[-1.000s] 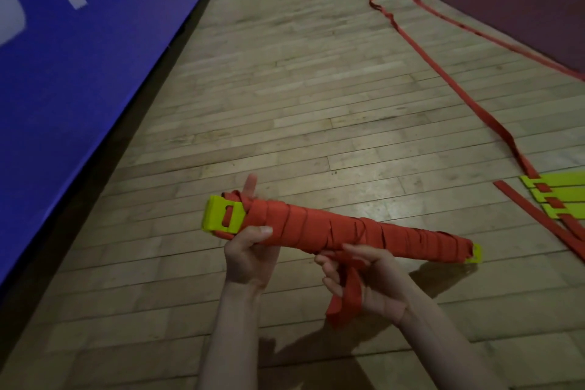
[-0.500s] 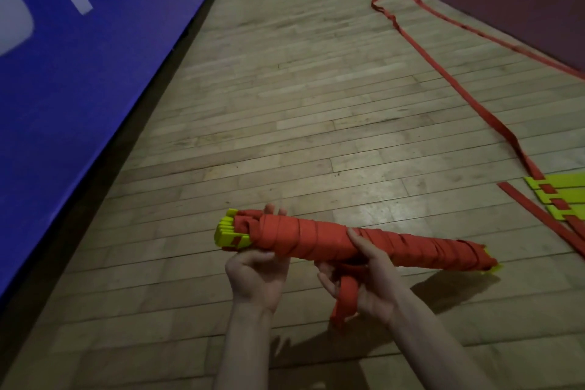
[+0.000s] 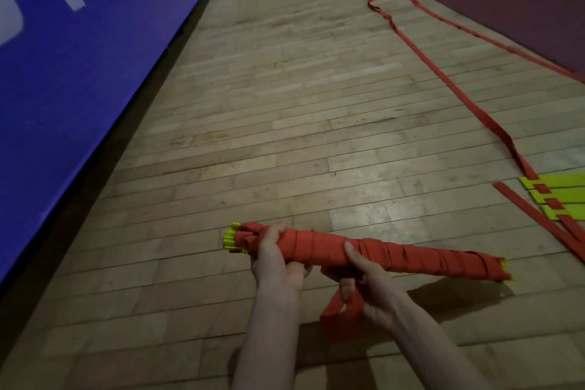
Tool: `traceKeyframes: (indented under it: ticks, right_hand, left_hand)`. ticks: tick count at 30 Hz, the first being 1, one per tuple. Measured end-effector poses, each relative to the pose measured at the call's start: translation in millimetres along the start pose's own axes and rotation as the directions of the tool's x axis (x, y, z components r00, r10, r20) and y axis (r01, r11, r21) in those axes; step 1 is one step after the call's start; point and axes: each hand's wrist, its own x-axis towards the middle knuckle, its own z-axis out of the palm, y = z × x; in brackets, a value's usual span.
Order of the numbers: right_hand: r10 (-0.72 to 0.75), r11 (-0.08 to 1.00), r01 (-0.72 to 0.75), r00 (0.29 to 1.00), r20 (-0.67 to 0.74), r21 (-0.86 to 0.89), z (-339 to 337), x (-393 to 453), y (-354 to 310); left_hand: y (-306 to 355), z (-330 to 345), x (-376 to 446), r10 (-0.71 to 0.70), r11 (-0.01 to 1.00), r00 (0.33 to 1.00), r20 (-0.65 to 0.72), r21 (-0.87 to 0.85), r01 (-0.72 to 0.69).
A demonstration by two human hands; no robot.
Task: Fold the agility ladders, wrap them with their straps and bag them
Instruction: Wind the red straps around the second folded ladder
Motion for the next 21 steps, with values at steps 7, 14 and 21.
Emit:
traceKeyframes:
  ticks: [7,14,21]
  right_hand:
    - [0.028,0.993,-0.024,0.999,-0.035,0.113,4,3,0]
    - [0.047,0.999,-0.048,0.994,0.097,0.008,2,2,-2]
    - [-0.037,0.996,0.042,0.998,0.052,-0.084,0,-12,8]
  left_hand:
    - [-1,-8,5,0.018,1.000,0.998,0.063,-0.012,-0.018]
    - [2,-14,1,0.174,0.984,0.940,0.292,-0.077,-0.159]
    - [2,-14,3,0.158,0.986,0.939,0.304,-0.100,-0.133]
